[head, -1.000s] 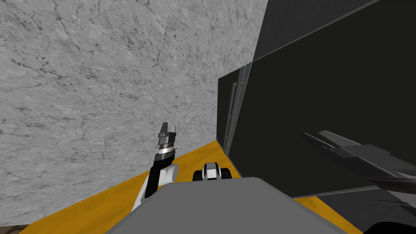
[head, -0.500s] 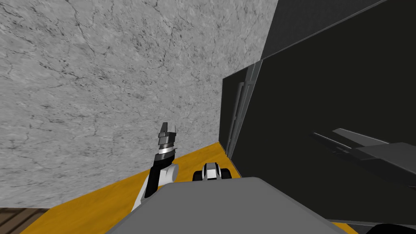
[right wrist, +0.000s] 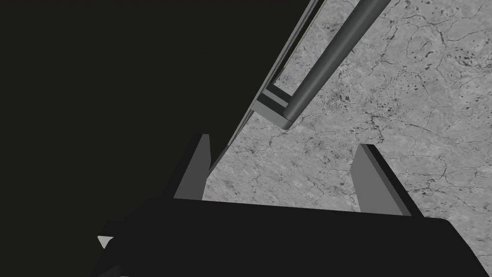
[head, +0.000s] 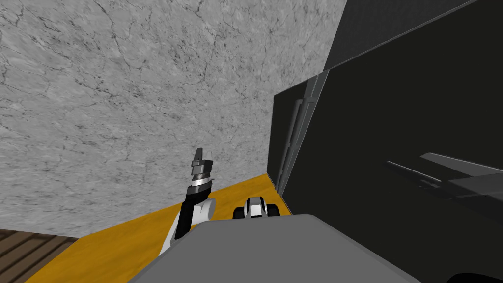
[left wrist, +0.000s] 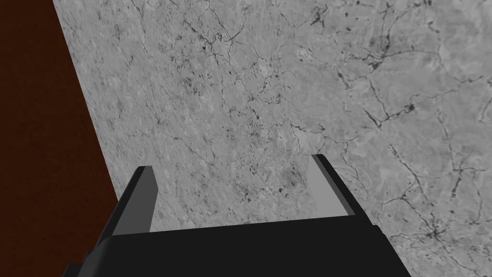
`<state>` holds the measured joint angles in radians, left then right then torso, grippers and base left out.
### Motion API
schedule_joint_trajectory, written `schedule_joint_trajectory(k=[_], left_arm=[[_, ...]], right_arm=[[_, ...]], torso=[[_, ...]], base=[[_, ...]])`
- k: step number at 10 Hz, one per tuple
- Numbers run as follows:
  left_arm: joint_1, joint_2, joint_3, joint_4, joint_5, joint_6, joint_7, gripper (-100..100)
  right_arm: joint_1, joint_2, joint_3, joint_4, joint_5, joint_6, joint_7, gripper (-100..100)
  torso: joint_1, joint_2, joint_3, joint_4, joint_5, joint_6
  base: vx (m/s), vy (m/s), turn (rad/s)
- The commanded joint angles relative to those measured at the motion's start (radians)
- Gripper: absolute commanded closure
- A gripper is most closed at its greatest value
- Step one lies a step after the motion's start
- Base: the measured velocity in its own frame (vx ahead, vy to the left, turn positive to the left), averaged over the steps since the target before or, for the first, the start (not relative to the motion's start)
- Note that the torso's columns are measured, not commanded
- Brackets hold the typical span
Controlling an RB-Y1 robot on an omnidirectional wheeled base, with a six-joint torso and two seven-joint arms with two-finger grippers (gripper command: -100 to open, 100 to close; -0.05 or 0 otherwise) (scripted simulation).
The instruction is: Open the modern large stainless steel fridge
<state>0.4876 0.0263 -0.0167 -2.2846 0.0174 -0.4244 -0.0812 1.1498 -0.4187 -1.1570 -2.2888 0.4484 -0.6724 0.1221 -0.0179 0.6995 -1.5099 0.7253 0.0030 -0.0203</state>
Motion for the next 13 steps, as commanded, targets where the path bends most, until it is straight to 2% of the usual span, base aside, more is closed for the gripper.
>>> schedule_joint_trajectory(k=[1,2,3,4,5,6,7,8,9,10,11,12,13], left_arm=[[0.000,0.000,0.000,0.000,0.000,0.000,0.000,0],[0.000,0.000,0.000,0.000,0.000,0.000,0.000,0],[0.000,0.000,0.000,0.000,0.000,0.000,0.000,0],[0.000,0.000,0.000,0.000,0.000,0.000,0.000,0],[0.000,0.000,0.000,0.000,0.000,0.000,0.000,0],[0.000,0.000,0.000,0.000,0.000,0.000,0.000,0],[0.000,0.000,0.000,0.000,0.000,0.000,0.000,0],[0.000,0.000,0.000,0.000,0.000,0.000,0.000,0],[0.000,0.000,0.000,0.000,0.000,0.000,0.000,0],[0.000,0.000,0.000,0.000,0.000,0.000,0.000,0],[0.000,0.000,0.000,0.000,0.000,0.000,0.000,0],[0.000,0.000,0.000,0.000,0.000,0.000,0.000,0],[0.000,0.000,0.000,0.000,0.000,0.000,0.000,0]], right_arm=[[0.005,-0.014,-0.056,0.004,0.004,0.010,0.011,-100],[0.033,-0.027,-0.089,0.004,0.020,0.008,0.026,-100],[0.033,-0.027,-0.111,0.004,0.020,0.008,0.026,-100],[0.033,-0.027,-0.111,0.004,0.020,0.008,0.026,-100],[0.060,-0.040,-0.147,0.004,0.036,0.008,0.042,-100],[0.060,-0.040,-0.164,0.004,0.036,0.008,0.042,-100],[0.087,-0.052,-0.194,0.005,0.050,0.009,0.059,-100],[0.087,-0.052,-0.215,0.005,0.050,0.009,0.059,-100],[0.112,-0.064,-0.245,0.005,0.064,0.012,0.076,-100],[0.112,-0.064,-0.265,0.005,0.064,0.012,0.076,-100],[0.136,-0.075,-0.297,0.006,0.077,0.016,0.094,-100],[0.136,-0.075,-0.313,0.006,0.077,0.016,0.094,-100],[0.159,-0.085,-0.350,0.006,0.089,0.021,0.112,-100]], torso=[[-0.001,-0.001,-0.003,-0.001,0.001,0.000],[-0.002,0.001,-0.003,0.000,0.002,0.000],[-0.002,-0.001,-0.002,-0.001,0.000,-0.001],[-0.005,-0.002,-0.004,-0.001,0.000,0.000],[-0.005,-0.001,-0.004,-0.001,0.000,0.000],[-0.005,-0.003,-0.004,-0.002,-0.001,-0.002],[-0.007,-0.003,-0.005,-0.003,-0.002,0.000],[-0.009,-0.005,-0.006,-0.004,-0.004,-0.001],[-0.009,-0.005,-0.007,-0.004,-0.004,0.000],[-0.008,-0.005,-0.005,-0.005,-0.006,0.000],[-0.009,-0.003,-0.003,-0.004,-0.008,0.001],[-0.011,-0.002,-0.002,-0.004,-0.009,0.001],[-0.013,-0.001,-0.002,-0.004,-0.009,0.001]], base=[[0.021,0.007,0.005],[0.037,0.009,0.181],[0.047,-0.022,0.068],[0.030,-0.004,0.014],[0.042,0.013,0.226],[0.025,-0.016,0.093],[0.059,-0.016,0.193],[0.063,-0.005,0.069],[0.055,0.010,0.130],[0.053,0.001,0.102],[0.059,-0.027,0.151],[0.042,-0.034,0.083],[0.047,-0.018,0.155]])
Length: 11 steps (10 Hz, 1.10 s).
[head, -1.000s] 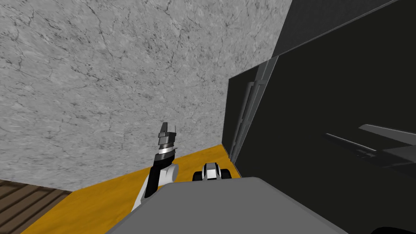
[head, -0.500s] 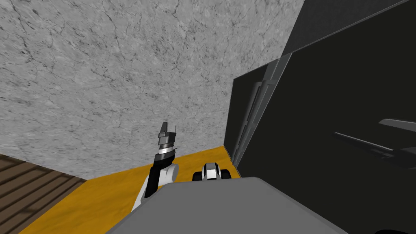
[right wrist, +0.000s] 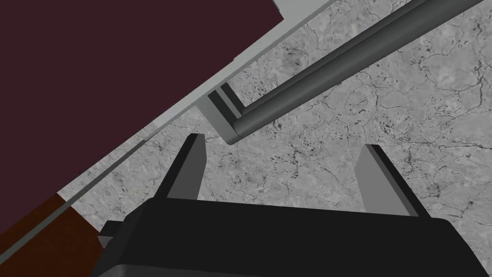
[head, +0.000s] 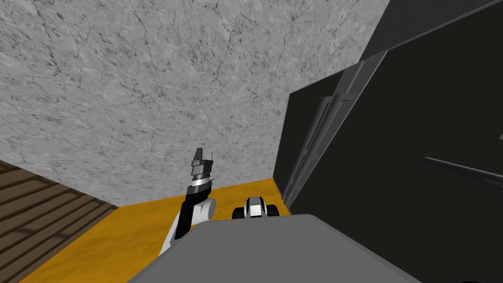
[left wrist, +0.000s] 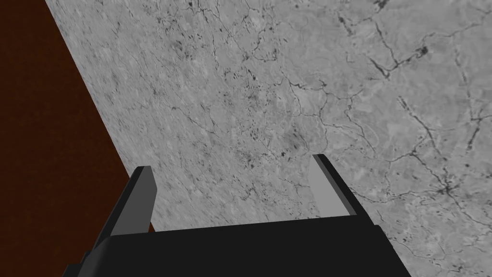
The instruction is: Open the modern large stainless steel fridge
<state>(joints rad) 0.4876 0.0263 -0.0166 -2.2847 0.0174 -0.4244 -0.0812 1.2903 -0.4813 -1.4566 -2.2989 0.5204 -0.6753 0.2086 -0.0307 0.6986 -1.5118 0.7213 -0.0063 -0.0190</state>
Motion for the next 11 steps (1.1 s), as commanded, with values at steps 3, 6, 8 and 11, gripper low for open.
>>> schedule_joint_trajectory(k=[3,6,8,11], left_arm=[[0.000,0.000,0.000,0.000,0.000,0.000,0.000,0],[0.000,0.000,0.000,0.000,0.000,0.000,0.000,0],[0.000,0.000,0.000,0.000,0.000,0.000,0.000,0],[0.000,0.000,0.000,0.000,0.000,0.000,0.000,0]], right_arm=[[0.040,-0.033,-0.106,0.017,0.028,0.029,0.043,-100],[0.080,-0.053,-0.187,0.018,0.049,0.041,0.078,-100],[0.098,-0.063,-0.234,0.018,0.059,0.047,0.094,-100],[0.132,-0.083,-0.315,0.019,0.075,0.059,0.124,-100]], torso=[[0.000,-0.001,0.000,0.000,-0.001,0.002],[-0.002,0.003,0.002,0.001,-0.002,0.003],[0.002,0.007,0.006,0.002,-0.001,0.006],[0.005,0.016,0.013,0.006,0.000,0.009]], base=[[0.029,-0.006,0.103],[0.029,-0.019,0.123],[0.035,-0.021,0.128],[0.027,-0.019,0.112]])
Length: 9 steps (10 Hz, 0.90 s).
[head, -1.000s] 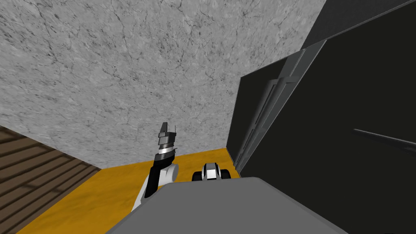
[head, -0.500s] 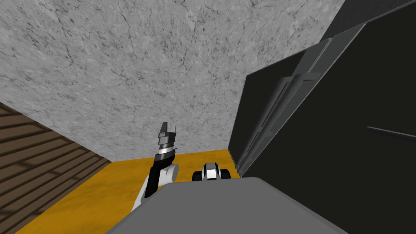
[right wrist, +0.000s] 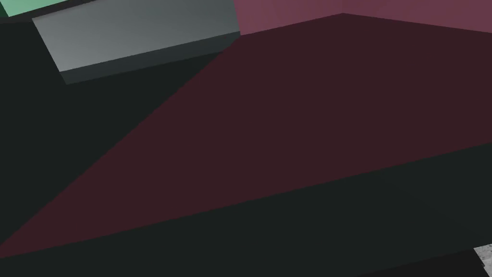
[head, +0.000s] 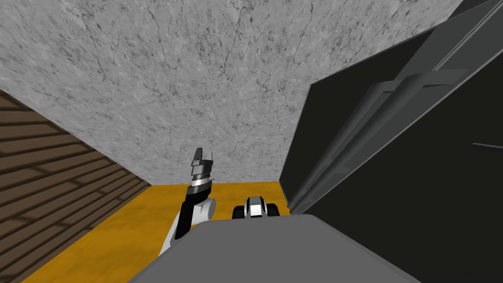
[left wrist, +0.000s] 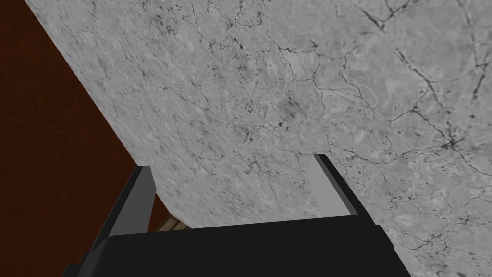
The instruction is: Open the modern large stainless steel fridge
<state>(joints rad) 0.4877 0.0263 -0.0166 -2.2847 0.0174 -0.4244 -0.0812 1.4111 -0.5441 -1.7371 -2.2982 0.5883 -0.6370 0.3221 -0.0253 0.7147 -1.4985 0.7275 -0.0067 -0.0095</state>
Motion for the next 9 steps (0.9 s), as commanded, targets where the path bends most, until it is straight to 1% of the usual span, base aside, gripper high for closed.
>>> schedule_joint_trajectory(k=[1,2,3,4,5,6,7,8,9], left_arm=[[0.000,0.000,0.000,0.000,0.000,0.000,0.000,0],[0.000,0.000,0.000,0.000,0.000,0.000,0.000,0],[0.000,0.000,0.000,0.000,0.000,0.000,0.000,0],[0.000,0.000,0.000,0.000,0.000,0.000,0.000,0],[0.000,0.000,0.000,0.000,0.000,0.000,0.000,0],[0.000,0.000,0.000,0.000,0.000,0.000,0.000,0],[0.000,0.000,0.000,0.000,0.000,0.000,0.000,0],[0.000,0.000,0.000,0.000,0.000,0.000,0.000,0],[0.000,0.000,0.000,0.000,0.000,0.000,0.000,0]], right_arm=[[0.026,-0.030,-0.069,0.019,0.015,0.026,0.024,-100],[0.026,-0.030,-0.074,0.019,0.015,0.026,0.024,-100],[0.039,-0.040,-0.112,0.019,0.021,0.030,0.035,-100],[0.051,-0.049,-0.139,0.019,0.027,0.034,0.046,-100],[0.051,-0.049,-0.153,0.019,0.027,0.034,0.046,-100],[0.061,-0.056,-0.186,0.019,0.032,0.037,0.054,-100],[0.061,-0.056,-0.193,0.019,0.032,0.037,0.054,-100],[0.070,-0.063,-0.232,0.019,0.036,0.039,0.061,-100],[0.076,-0.068,-0.260,0.019,0.040,0.041,0.067,-100]], torso=[[-0.002,0.003,-0.002,0.000,0.003,0.000],[-0.001,0.006,-0.001,0.000,0.004,-0.001],[-0.002,0.007,-0.001,0.000,0.004,-0.002],[-0.001,0.007,0.000,0.000,0.004,-0.001],[0.000,0.008,0.001,0.000,0.003,-0.001],[0.001,0.009,0.002,0.001,0.003,0.000],[0.003,0.010,0.004,0.002,0.003,0.001],[0.005,0.012,0.006,0.003,0.003,0.002],[0.008,0.014,0.009,0.004,0.003,0.003]], base=[[0.027,-0.008,0.094],[0.033,-0.012,0.061],[0.043,-0.027,0.091],[0.032,-0.027,0.110],[0.017,-0.009,0.050],[0.016,-0.017,0.079],[0.011,-0.013,0.037],[0.003,-0.015,0.062],[0.011,-0.024,0.098]])
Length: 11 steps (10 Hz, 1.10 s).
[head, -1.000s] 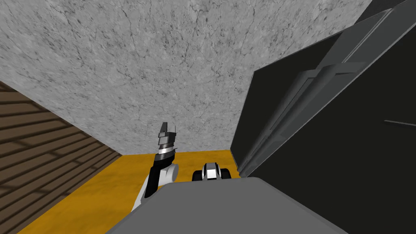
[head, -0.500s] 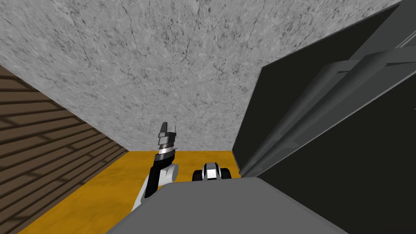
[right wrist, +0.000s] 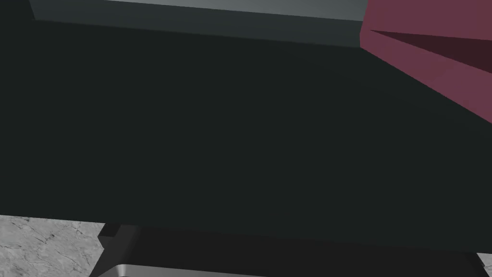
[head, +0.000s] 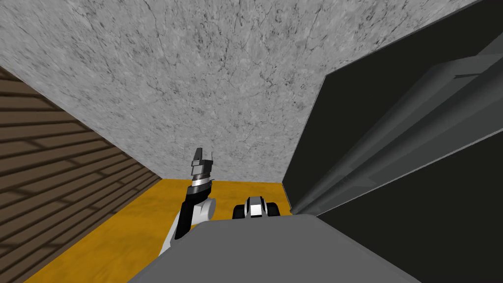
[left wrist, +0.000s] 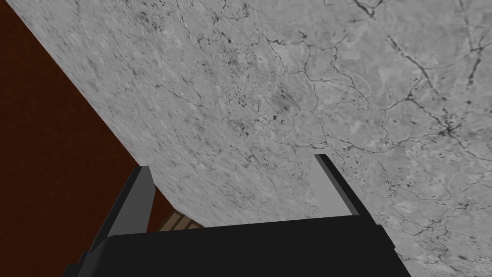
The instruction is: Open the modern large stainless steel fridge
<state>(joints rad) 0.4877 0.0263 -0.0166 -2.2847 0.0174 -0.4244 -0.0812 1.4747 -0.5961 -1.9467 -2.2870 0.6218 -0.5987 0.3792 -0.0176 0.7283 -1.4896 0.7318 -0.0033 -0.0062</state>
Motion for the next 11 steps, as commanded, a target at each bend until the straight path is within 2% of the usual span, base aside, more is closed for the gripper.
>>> schedule_joint_trajectory(k=[1,2,3,6,7,11], left_arm=[[0.000,0.000,0.000,0.000,0.000,0.000,0.000,0],[0.000,0.000,0.000,0.000,0.000,0.000,0.000,0],[0.000,0.000,0.000,0.000,0.000,0.000,0.000,0],[0.000,0.000,0.000,0.000,0.000,0.000,0.000,0],[0.000,0.000,0.000,0.000,0.000,0.000,0.000,0],[0.000,0.000,0.000,0.000,0.000,0.000,0.000,0]], right_arm=[[0.017,-0.020,-0.086,0.008,0.008,0.003,0.013,-100],[0.017,-0.020,-0.098,0.008,0.008,0.003,0.013,-100],[0.019,-0.016,-0.092,0.006,0.004,-0.001,0.009,-100],[0.106,0.010,-0.071,0.013,0.052,0.077,-0.037,-100],[0.108,0.010,-0.071,0.013,0.052,0.082,-0.037,-100],[0.227,0.044,-0.038,0.026,0.116,0.192,-0.097,-100]], torso=[[0.003,0.002,0.002,0.001,0.001,0.001],[0.005,0.004,0.004,0.002,0.001,0.003],[0.008,0.004,0.005,0.003,0.002,0.002],[0.011,0.003,0.006,0.002,0.001,-0.002],[0.008,0.004,0.003,0.002,0.003,-0.001],[0.008,0.002,0.000,0.001,0.005,-0.001]], base=[[0.016,-0.024,0.057],[0.006,-0.016,-0.004],[-0.004,0.004,-0.016],[-0.090,0.030,0.291],[-0.088,0.010,0.119],[-0.101,0.028,0.314]])
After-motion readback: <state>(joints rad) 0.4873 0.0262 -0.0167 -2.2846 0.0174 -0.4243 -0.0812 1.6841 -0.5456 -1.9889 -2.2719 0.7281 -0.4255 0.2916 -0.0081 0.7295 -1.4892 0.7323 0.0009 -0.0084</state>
